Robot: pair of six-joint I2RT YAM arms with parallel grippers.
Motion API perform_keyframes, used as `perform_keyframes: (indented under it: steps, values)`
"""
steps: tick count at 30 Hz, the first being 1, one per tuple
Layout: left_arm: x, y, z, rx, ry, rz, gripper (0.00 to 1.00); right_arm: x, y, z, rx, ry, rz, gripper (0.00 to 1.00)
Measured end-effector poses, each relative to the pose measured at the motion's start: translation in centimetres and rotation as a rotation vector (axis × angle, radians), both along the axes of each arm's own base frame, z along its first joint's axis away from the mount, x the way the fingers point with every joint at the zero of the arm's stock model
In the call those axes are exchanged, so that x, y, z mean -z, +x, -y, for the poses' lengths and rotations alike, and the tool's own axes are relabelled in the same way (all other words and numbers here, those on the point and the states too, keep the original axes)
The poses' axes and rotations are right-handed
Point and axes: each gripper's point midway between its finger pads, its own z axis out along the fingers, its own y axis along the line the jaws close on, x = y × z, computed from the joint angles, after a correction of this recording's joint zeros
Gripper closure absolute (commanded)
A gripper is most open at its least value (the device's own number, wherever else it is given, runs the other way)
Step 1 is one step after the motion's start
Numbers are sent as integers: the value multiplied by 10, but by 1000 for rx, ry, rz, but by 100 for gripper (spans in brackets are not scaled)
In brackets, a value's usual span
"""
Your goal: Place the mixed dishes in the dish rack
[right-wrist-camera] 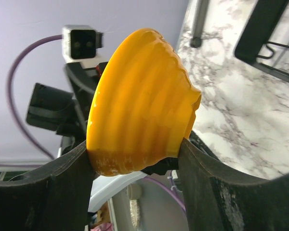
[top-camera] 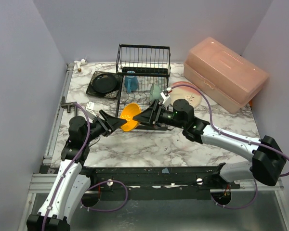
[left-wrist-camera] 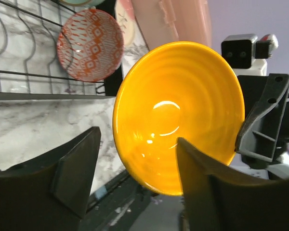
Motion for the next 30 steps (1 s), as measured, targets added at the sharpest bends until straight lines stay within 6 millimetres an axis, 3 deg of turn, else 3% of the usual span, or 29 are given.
perform_keyframes:
  steps: [4, 8, 20, 24, 30]
  values:
    - [5, -1, -4, -17, 53, 3, 15, 16, 8, 4, 43, -76, 2, 100]
    - [3, -2, -14, -55, 129, 29, 11, 23, 18, 9, 89, -153, 30, 100]
    - [-53, -10, -66, -253, 457, 266, 10, 18, 79, 12, 223, -459, 222, 100]
    - [-44, -14, -77, -277, 537, 266, 10, 32, 98, 11, 237, -589, 238, 100]
    - [-19, -20, -83, -262, 599, 253, 10, 73, 112, 11, 214, -771, 203, 100]
